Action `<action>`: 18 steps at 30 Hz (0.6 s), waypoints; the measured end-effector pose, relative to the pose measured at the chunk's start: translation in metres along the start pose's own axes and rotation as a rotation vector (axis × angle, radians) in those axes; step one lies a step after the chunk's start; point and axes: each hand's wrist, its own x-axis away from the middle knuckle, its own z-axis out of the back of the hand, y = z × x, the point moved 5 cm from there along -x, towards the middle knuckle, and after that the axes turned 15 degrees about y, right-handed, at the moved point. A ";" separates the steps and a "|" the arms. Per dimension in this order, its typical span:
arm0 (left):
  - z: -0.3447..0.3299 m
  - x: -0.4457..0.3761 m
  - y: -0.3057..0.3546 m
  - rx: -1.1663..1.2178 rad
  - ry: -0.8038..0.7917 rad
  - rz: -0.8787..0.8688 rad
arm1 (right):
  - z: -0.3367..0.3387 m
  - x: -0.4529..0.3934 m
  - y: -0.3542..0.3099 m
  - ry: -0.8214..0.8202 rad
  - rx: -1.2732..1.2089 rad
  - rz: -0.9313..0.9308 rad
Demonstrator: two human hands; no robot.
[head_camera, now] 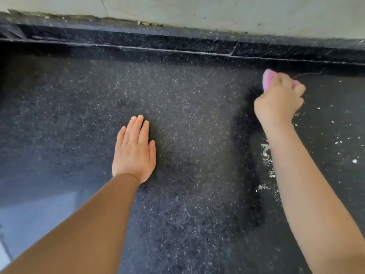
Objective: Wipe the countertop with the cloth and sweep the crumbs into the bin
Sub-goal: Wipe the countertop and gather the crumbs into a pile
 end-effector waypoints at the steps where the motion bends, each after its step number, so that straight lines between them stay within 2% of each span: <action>1: 0.000 0.000 0.000 -0.003 0.004 -0.002 | -0.005 0.003 -0.017 -0.012 -0.021 0.065; 6: 0.000 0.000 0.001 -0.012 0.003 -0.010 | -0.047 0.026 -0.076 -0.140 -0.057 0.367; 8: 0.000 0.001 0.000 -0.016 0.005 -0.012 | -0.052 0.024 -0.068 -0.140 -0.048 0.362; 14: -0.001 0.001 0.001 -0.037 0.016 -0.004 | -0.031 0.008 0.001 -0.111 0.022 0.119; 16: -0.002 0.000 0.001 -0.042 0.017 -0.006 | -0.027 0.005 -0.010 -0.073 -0.041 0.176; 18: -0.003 0.000 -0.001 -0.058 0.019 -0.011 | -0.026 0.009 -0.043 -0.046 -0.119 0.366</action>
